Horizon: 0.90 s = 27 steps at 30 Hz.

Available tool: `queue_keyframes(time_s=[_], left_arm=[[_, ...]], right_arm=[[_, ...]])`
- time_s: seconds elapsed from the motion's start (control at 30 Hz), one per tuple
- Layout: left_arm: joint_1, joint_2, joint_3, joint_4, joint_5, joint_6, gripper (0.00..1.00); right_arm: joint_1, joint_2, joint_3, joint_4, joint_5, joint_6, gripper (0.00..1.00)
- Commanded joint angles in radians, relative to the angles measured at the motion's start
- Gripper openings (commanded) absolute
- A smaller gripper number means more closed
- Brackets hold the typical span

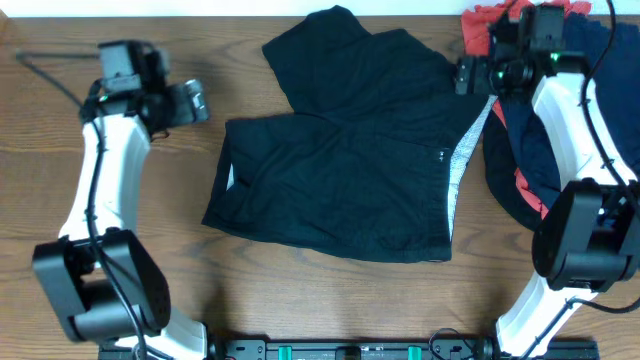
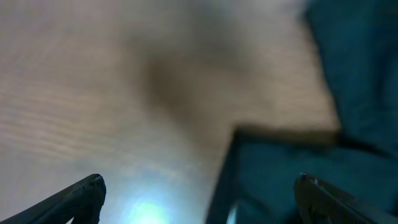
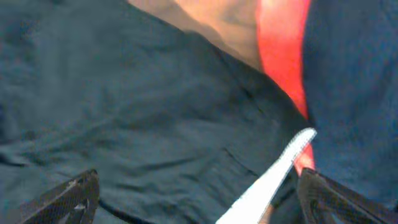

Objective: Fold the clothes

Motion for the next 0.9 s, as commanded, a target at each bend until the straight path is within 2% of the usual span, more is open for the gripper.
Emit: queue_keyframes(time_s=[0.0, 0.13, 0.27, 0.4, 0.53, 0.7, 0.87], left_arm=[[-0.058, 0.067, 0.114, 0.008, 0.018, 0.017, 0.98], [-0.132, 0.213, 0.254, 0.009, 0.019, 0.027, 0.98], [-0.217, 0.362, 0.355, 0.04, 0.018, 0.093, 0.98], [-0.294, 0.454, 0.366, 0.143, 0.017, 0.156, 0.98], [-0.346, 0.528, 0.366, 0.249, 0.017, 0.166, 0.98], [-0.372, 0.599, 0.366, 0.359, 0.018, 0.184, 0.98], [-0.383, 0.644, 0.366, 0.421, -0.014, 0.256, 0.98]], right_arm=[[0.04, 0.001, 0.071, -0.05, -0.037, -0.012, 0.99], [0.056, 0.001, 0.08, -0.077, -0.037, -0.011, 0.99], [0.057, 0.001, 0.079, -0.103, -0.037, -0.011, 0.99], [0.054, 0.002, 0.079, -0.12, -0.037, -0.011, 0.99], [0.046, 0.002, 0.079, -0.144, -0.037, -0.011, 0.99], [0.043, 0.002, 0.078, -0.162, -0.032, -0.011, 0.99], [0.043, 0.002, 0.078, -0.164, -0.03, -0.011, 0.99]])
